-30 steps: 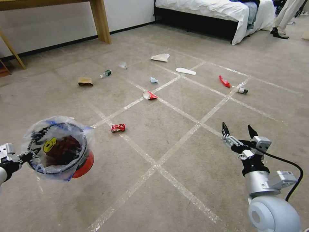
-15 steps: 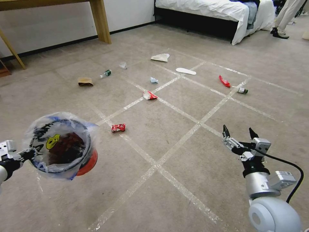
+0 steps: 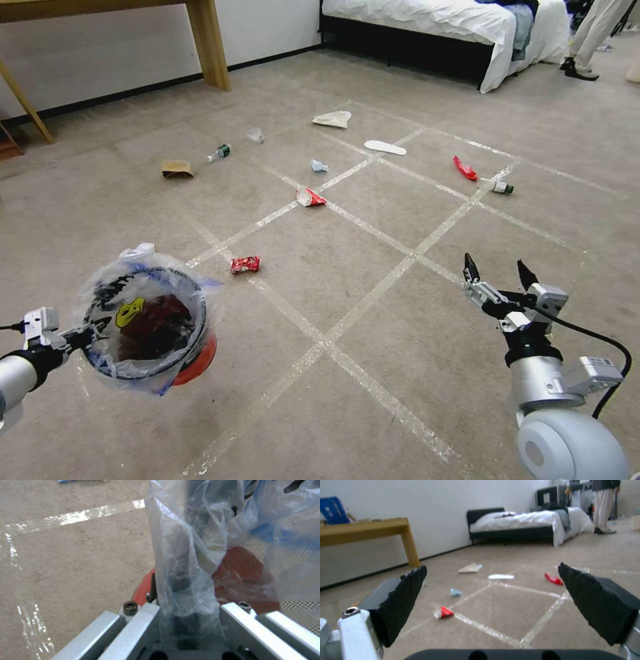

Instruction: Pick up the trash bin and place the garbage on the floor into it.

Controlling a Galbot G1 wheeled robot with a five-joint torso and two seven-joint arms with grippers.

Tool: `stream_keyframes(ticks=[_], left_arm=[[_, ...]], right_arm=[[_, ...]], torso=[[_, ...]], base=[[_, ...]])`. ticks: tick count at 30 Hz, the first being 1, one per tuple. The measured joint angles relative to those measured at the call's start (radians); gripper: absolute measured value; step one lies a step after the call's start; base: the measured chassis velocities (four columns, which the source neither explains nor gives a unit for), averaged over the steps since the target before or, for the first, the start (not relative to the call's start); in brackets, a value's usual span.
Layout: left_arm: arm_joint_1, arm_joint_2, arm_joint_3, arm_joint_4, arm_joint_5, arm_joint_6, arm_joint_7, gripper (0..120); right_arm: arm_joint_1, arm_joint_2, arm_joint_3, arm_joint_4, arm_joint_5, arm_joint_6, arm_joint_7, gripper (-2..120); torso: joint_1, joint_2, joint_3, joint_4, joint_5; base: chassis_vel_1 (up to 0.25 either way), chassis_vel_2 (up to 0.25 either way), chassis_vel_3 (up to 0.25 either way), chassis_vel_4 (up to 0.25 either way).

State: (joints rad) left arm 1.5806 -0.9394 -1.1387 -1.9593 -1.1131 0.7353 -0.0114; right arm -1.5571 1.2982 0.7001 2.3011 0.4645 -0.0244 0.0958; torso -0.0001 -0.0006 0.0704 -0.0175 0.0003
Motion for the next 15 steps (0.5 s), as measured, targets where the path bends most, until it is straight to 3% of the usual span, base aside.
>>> stream_keyframes(ticks=[15], left_arm=[[-0.024,-0.026,0.000,0.043,0.017,0.000,0.013,1]], right_arm=[[-0.008,0.018,-0.005,-0.018,-0.049,0.045,-0.012,100]], torso=[[0.000,0.000,0.000,-0.0001,0.0000]], base=[[0.000,0.000,0.000,0.000]])
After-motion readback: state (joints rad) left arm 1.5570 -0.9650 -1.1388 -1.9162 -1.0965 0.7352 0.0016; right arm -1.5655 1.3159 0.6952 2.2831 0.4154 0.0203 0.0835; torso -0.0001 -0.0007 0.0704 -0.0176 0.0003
